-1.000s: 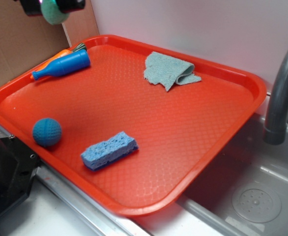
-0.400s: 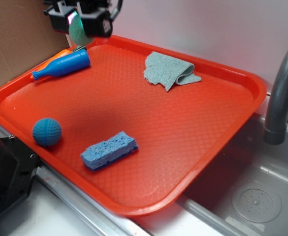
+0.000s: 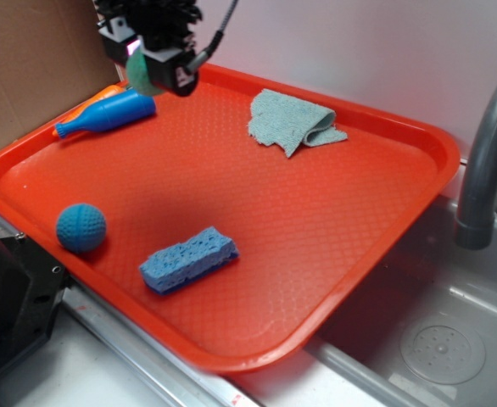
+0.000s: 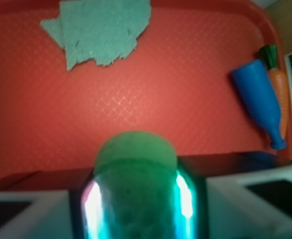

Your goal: Grab the green ball.

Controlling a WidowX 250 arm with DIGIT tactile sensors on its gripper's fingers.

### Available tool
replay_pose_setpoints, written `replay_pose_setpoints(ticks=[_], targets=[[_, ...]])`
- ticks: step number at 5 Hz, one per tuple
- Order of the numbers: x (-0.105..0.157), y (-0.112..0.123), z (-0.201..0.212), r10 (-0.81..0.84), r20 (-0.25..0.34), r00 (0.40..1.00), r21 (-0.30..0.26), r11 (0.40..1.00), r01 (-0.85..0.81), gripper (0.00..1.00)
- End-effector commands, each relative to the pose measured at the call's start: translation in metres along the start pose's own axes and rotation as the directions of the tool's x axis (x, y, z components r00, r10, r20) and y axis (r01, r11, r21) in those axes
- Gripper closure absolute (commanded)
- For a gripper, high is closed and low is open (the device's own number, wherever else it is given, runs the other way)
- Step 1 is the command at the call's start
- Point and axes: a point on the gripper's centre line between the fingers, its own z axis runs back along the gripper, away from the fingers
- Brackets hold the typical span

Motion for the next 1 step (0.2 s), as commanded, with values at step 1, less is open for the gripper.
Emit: replay_pose_setpoints(ticks=[1], targets=[[0.0053,0.0300,-0.0128,-0.020,0.071,0.997,0.035,0.999,0.018,1.00]])
